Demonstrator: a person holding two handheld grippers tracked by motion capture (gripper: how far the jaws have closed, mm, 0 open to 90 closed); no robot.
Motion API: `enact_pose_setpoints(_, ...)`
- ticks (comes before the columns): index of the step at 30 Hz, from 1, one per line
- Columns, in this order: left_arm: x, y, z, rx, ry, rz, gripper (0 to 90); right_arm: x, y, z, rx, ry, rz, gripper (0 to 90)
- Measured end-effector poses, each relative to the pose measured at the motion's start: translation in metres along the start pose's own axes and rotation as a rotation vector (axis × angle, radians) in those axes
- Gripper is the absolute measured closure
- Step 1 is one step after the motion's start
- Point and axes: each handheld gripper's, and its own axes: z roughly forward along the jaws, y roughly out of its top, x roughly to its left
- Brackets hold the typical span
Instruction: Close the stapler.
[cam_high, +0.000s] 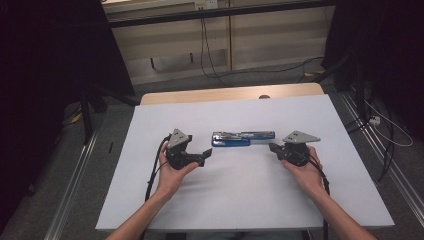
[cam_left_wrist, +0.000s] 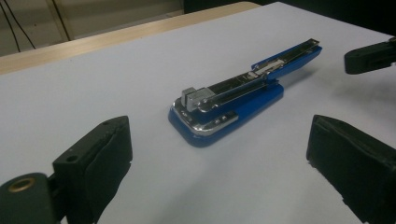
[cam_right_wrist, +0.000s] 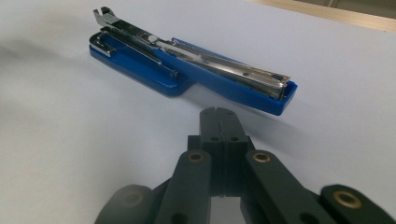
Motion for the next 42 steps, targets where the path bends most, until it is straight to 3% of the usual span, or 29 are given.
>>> enact_pose_setpoints(5, 0.002, 0.007, 0.012, -0.001, 0.003, -0.006, 9.3, 0.003, 0.003, 0.000, -0.015, 0.018, -0.020, 90.0)
enact_pose_setpoints(8, 0.004, 0.010, 0.020, -0.020, 0.009, -0.029, 11.6, 0.002, 0.002, 0.001, -0.012, 0.017, -0.016, 90.0)
enact_pose_setpoints(14, 0.006, 0.012, 0.039, 0.010, 0.018, -0.044, 15.8, 0.001, 0.002, 0.002, -0.010, 0.013, -0.016, 90.0)
enact_pose_setpoints(19, 0.005, 0.021, 0.045, 0.029, 0.024, -0.016, 22.8, 0.000, 0.002, 0.002, -0.013, 0.005, -0.012, 90.0)
enact_pose_setpoints(21, 0.004, 0.022, 0.047, 0.026, 0.015, -0.025, 28.3, -0.002, 0.001, 0.002, -0.011, -0.001, -0.011, 90.0)
enact_pose_setpoints(24, 0.004, 0.017, 0.049, 0.059, 0.003, -0.041, 32.2, -0.004, 0.001, 0.001, -0.002, -0.011, -0.014, 90.0)
enact_pose_setpoints(27, 0.003, 0.015, 0.051, 0.080, -0.008, -0.008, 42.3, -0.005, 0.000, 0.000, -0.001, -0.022, -0.010, 90.0)
enact_pose_setpoints(33, 0.003, 0.017, 0.051, 0.068, -0.020, -0.008, 58.1, -0.006, 0.000, 0.000, 0.001, -0.028, -0.019, 90.0)
enact_pose_setpoints(36, 0.004, 0.016, 0.052, 0.077, -0.029, -0.030, 63.9, -0.006, 0.000, 0.001, 0.004, -0.028, -0.020, 90.0)
enact_pose_setpoints(39, 0.001, 0.014, 0.056, 0.091, -0.035, -0.019, 71.4, -0.007, 0.000, 0.002, 0.006, -0.032, -0.017, 90.0)
enact_pose_setpoints(42, -0.002, 0.016, 0.056, 0.087, -0.030, 0.024, 78.2, -0.008, 0.000, 0.002, 0.009, -0.037, -0.019, 90.0)
